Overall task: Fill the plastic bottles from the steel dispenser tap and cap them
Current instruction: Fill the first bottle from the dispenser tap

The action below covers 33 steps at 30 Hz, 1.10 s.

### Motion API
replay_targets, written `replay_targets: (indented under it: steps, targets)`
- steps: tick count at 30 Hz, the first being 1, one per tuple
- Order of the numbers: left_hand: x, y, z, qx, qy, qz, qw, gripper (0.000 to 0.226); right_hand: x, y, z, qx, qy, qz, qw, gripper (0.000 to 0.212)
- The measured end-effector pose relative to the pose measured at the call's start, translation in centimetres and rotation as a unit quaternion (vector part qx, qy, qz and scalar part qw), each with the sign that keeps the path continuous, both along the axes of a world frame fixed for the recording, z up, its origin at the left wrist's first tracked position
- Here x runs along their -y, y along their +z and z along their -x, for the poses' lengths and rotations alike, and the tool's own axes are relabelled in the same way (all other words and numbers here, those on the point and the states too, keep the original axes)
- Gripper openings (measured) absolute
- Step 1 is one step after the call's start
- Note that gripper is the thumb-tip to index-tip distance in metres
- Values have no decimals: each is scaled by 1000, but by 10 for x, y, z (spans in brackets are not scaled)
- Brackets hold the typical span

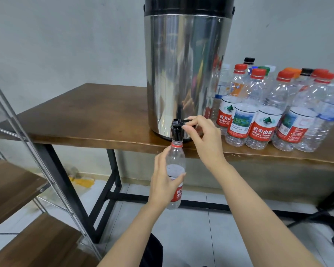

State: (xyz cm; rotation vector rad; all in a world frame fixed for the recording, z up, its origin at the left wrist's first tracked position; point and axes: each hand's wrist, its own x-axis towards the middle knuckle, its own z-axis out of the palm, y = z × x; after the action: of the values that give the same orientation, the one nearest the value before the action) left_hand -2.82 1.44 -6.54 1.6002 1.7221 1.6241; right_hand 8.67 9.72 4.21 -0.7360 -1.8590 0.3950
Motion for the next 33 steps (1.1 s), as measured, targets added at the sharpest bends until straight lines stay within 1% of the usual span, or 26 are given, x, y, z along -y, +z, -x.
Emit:
replay_targets:
  steps: [14,33]
  targets:
    - [-3,-2,-1,24,-1,-4,1000,84,-2,-3,0,-18,22,14,999,3]
    - [-6,-6,-2,31,0,0,1000,85,-3,-5,1,-26,32,23,999,3]
